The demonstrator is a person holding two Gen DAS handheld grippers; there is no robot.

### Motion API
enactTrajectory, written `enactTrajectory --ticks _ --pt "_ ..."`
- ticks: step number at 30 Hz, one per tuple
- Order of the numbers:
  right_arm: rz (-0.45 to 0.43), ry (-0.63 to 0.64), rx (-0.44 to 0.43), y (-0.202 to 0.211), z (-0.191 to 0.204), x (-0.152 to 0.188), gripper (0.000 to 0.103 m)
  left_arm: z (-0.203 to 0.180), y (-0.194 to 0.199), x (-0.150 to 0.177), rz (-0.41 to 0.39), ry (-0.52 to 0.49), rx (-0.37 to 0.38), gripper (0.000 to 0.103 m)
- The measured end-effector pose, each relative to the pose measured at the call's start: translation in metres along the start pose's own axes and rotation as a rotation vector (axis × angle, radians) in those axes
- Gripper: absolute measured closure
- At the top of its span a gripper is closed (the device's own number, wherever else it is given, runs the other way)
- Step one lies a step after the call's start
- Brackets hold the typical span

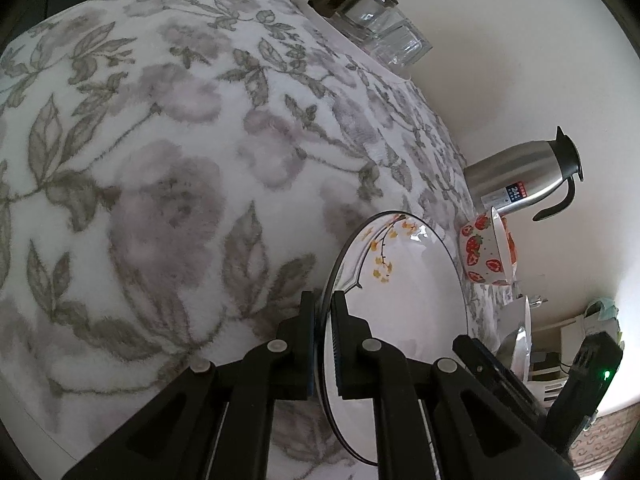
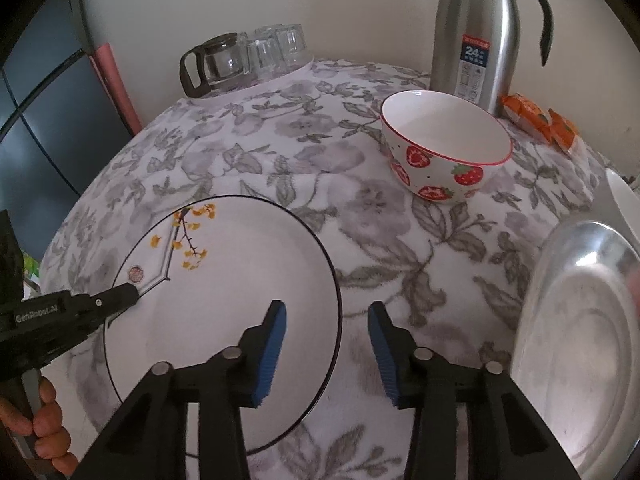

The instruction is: Organize plates and bowls

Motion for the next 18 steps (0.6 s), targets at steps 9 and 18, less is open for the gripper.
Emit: enactTrajectory --ticks 9,18 --pt "0.039 -0.029 -0.063 -0.015 -0.002 0.001 0.074 0.003 0.0 0.0 -0.005 0.004 0.015 0.095" --pt "0.049 -0.098 -0.138 -0.014 -0.009 0.004 0.087 -0.008 0.002 0.0 -0.012 -0.042 -0.054 0.095"
Point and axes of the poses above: each gripper's, at about its wrist camera, not at the fingertips, and y roughly against the way its jaws point, z to its left, x to its underside, the point moved 3 cm from there along -y, roughly the way its jaws point, and after that the axes turned 2 degrees about z, right-handed, at the moved point
